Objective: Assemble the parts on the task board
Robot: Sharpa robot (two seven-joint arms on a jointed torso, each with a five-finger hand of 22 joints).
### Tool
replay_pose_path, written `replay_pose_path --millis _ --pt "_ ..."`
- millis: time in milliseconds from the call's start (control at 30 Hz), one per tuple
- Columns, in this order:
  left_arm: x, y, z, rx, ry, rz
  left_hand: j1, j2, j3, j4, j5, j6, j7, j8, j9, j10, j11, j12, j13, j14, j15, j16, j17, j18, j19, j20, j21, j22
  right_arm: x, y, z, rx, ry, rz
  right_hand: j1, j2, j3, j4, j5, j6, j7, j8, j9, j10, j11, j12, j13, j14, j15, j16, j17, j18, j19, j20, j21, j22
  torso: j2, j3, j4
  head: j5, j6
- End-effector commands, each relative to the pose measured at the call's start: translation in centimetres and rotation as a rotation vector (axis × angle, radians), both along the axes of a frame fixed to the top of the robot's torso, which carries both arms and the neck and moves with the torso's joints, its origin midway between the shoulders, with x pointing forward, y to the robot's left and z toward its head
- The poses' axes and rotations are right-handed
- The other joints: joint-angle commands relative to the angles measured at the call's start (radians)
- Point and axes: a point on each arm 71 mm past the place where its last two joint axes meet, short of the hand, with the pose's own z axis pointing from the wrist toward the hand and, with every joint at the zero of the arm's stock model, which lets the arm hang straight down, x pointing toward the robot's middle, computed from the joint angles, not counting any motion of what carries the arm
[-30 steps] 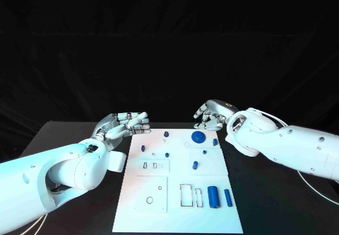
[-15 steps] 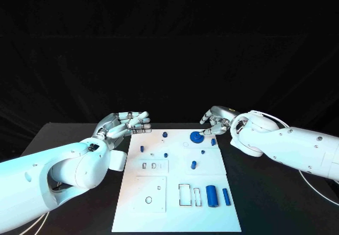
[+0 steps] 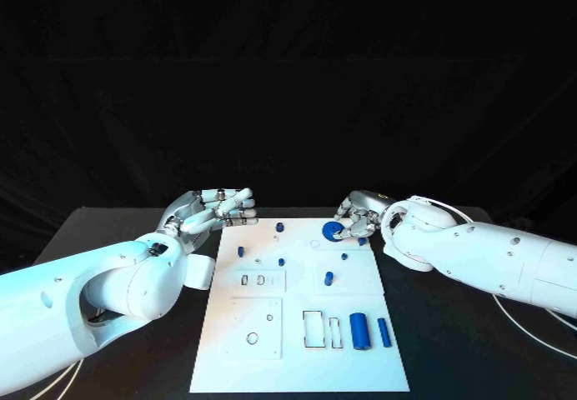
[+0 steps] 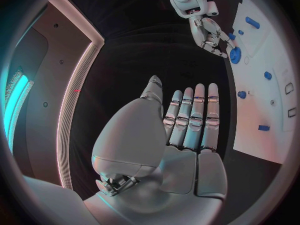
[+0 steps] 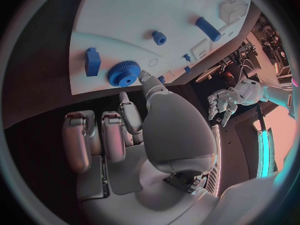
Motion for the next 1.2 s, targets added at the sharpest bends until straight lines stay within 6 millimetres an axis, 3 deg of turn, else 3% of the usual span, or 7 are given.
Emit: replay_pose_path --millis 33,267,1200 --pt "0.0 -0.2 0.1 -0.009 -0.004 -0.021 0.001 0.009 -0.001 -0.003 0.003 -0.003 0.003 -0.007 -0.001 -0.005 0.000 -0.003 -0.001 -0.006 0.000 -0.004 0.002 0.009 -0.008 0.002 -0.005 -0.002 0.0 0.1 -0.2 -0.038 -0.008 0.007 0.013 0.002 -0.004 0.000 0.006 -0.008 0.001 0.004 0.001 0.005 0.001 0.006 0.002 0.093 0.007 0.006 0.217 -0.018 0.075 0.008 0.005 0.224 -0.001 0.0000 0.0012 0.001 -0.003" --pt "0.0 -0.1 0.1 -0.008 -0.001 -0.021 0.001 0.009 -0.001 -0.003 0.003 -0.003 0.003 -0.007 -0.001 -0.005 0.000 -0.003 -0.001 -0.006 0.000 -0.004 0.002 0.009 -0.008 0.002 -0.005 -0.002 0.2 0.0 -0.4 -0.038 -0.007 0.007 0.016 0.006 -0.006 0.002 0.018 -0.011 0.002 0.009 0.002 0.006 0.002 0.014 0.011 0.093 0.009 0.007 0.218 -0.018 0.075 0.010 0.004 0.223 0.000 0.0001 -0.0013 0.004 -0.004" --pt "0.0 -0.1 0.1 -0.007 0.003 -0.021 0.001 0.009 -0.001 -0.003 0.003 -0.004 0.003 -0.008 -0.002 -0.006 0.000 -0.004 -0.002 -0.006 0.000 -0.004 0.002 0.009 -0.009 0.003 -0.005 -0.002 1.1 0.7 -1.3 -0.035 0.034 0.003 0.021 0.017 -0.004 0.007 0.025 -0.001 0.000 0.022 0.005 0.013 0.002 0.029 0.029 0.093 0.009 0.008 0.220 -0.017 0.074 0.011 0.003 0.222 -0.001 0.0013 -0.0015 0.008 -0.012"
